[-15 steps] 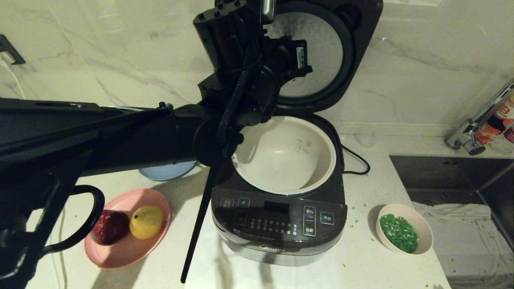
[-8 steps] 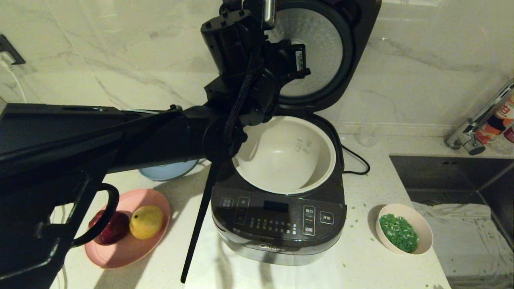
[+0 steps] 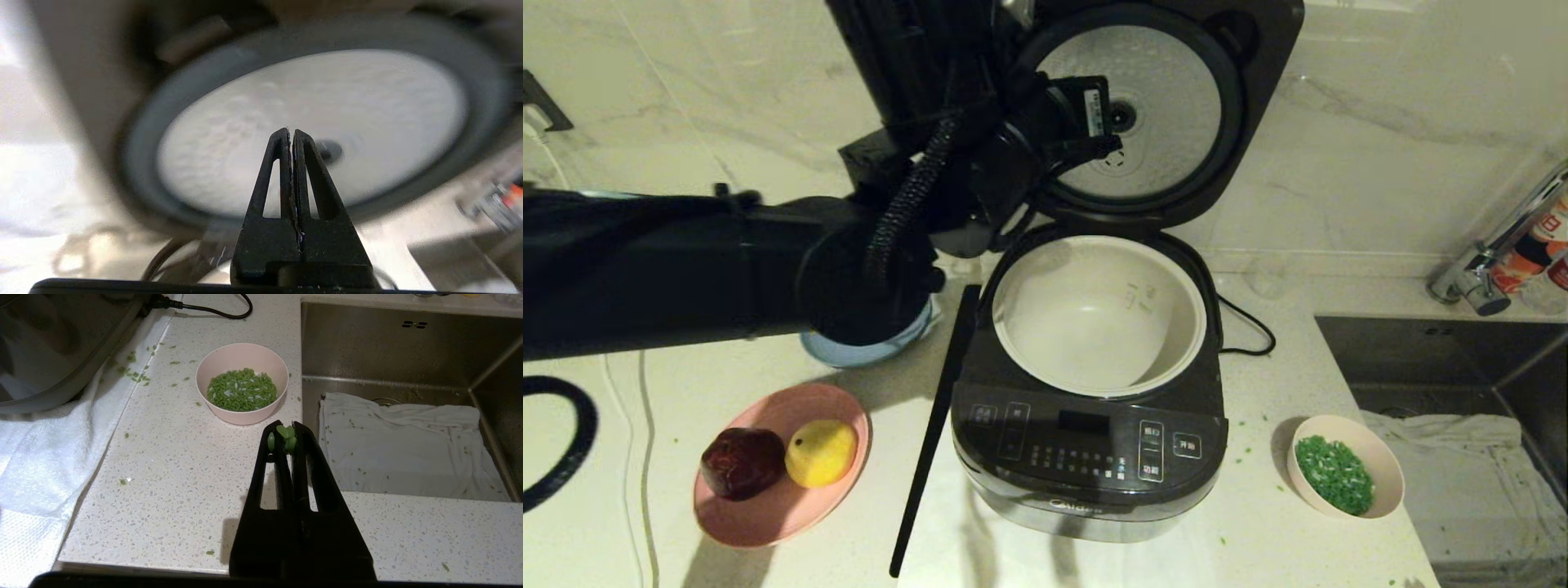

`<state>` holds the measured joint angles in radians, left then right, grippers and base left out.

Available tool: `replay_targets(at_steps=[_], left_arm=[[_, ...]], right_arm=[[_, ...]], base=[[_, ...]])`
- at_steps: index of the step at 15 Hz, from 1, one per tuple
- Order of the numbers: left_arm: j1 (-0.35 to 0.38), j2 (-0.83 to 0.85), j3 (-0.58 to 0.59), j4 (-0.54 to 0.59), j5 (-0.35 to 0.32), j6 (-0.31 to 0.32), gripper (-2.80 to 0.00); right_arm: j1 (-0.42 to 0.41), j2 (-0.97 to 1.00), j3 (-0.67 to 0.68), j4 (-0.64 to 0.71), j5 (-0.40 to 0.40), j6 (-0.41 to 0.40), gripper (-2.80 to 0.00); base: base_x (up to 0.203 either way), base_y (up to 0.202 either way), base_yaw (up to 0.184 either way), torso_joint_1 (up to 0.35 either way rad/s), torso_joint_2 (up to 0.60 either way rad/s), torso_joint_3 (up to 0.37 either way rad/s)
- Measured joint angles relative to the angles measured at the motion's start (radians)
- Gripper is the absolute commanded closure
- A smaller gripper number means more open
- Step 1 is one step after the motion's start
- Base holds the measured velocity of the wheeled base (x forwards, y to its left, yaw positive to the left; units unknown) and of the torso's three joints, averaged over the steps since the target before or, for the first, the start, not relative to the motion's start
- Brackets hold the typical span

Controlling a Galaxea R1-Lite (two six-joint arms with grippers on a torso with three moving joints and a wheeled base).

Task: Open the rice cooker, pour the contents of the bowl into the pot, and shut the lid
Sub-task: Open the rice cooker, then turn on the tap

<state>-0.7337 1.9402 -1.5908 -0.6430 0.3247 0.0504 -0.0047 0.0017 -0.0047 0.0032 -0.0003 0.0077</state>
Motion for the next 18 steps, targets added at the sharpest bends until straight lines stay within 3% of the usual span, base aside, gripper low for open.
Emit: replay_targets(at_steps=[7, 10, 14, 18], left_arm=[[-0.001, -0.433, 0.443, 0.118, -0.003, 0.042, 0.0], [0.04, -0.695, 0.586, 0.264, 0.005, 0.057, 0.0], [0.245, -1.028, 0.819, 0.532, 0.074, 0.055, 0.0], [0.439, -1.283, 1.016, 0.605, 0.127, 0.047, 0.0]], right_arm=[[0.0, 0.0, 0.0, 0.0, 0.0, 0.0, 0.0], [0.0, 0.0, 0.0, 0.0, 0.0, 0.0, 0.0], [0.0, 0.0, 0.0, 0.0, 0.0, 0.0, 0.0], [0.0, 0.0, 0.0, 0.0, 0.0, 0.0, 0.0]], base=[[0.0, 0.0, 0.0, 0.0, 0.0, 0.0], [0.0, 0.0, 0.0, 0.0, 0.0, 0.0], [0.0, 0.0, 0.0, 0.0, 0.0, 0.0], [0.0, 0.0, 0.0, 0.0, 0.0, 0.0]])
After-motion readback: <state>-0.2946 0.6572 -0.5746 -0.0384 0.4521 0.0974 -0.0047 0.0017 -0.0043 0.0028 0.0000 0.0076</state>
